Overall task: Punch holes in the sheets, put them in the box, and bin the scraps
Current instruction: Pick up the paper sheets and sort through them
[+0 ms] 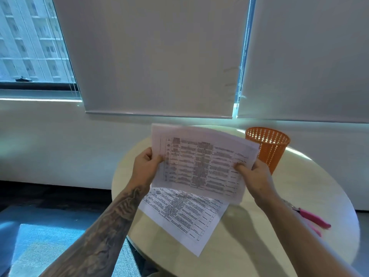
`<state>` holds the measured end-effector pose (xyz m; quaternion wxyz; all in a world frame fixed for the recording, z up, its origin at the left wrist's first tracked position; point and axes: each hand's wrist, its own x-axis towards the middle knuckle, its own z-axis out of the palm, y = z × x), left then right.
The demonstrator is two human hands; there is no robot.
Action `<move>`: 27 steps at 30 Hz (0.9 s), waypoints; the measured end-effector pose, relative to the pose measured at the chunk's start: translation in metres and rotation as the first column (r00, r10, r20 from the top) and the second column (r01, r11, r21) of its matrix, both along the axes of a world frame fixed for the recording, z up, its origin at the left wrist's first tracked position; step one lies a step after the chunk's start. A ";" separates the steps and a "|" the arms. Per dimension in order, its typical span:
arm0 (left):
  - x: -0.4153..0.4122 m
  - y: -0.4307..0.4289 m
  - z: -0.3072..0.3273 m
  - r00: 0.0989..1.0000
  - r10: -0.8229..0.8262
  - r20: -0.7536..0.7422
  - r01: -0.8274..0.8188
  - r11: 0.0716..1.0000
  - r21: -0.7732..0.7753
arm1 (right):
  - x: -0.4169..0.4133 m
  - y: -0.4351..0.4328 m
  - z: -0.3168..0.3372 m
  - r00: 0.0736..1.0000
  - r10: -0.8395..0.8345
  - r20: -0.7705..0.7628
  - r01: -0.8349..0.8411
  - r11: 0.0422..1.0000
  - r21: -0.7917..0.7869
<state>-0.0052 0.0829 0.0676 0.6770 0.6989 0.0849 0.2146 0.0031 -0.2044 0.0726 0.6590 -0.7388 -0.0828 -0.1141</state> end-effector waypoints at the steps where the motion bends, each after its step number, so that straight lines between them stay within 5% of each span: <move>1: -0.003 -0.002 -0.010 1.000 0.001 -0.018 -0.001 1.000 -0.006 | -0.002 0.001 -0.009 1.000 0.006 -0.024 -0.006 1.000 -0.009; 8: -0.009 -0.006 -0.048 0.992 -0.010 -0.123 0.012 1.000 0.021 | -0.007 0.001 -0.036 0.985 0.077 -0.155 -0.081 0.997 -0.019; 15: -0.003 0.006 -0.027 0.997 -0.003 -0.077 -0.007 0.992 -0.125 | 0.007 0.002 -0.001 0.992 0.104 -0.072 -0.101 0.994 0.049; 20: -0.008 0.017 -0.027 0.997 -0.076 -0.028 0.061 0.932 -0.357 | 0.012 0.010 -0.004 0.991 0.043 -0.123 0.003 0.935 0.354; 24: -0.019 -0.010 -0.026 0.952 -0.298 -0.071 0.252 0.894 -0.371 | 0.013 0.036 -0.022 0.967 0.130 -0.220 -0.002 0.865 0.502; 27: -0.017 -0.038 -0.018 0.957 -0.290 -0.022 0.242 0.837 -0.491 | 0.007 0.064 -0.030 0.941 0.209 -0.267 -0.012 0.806 0.591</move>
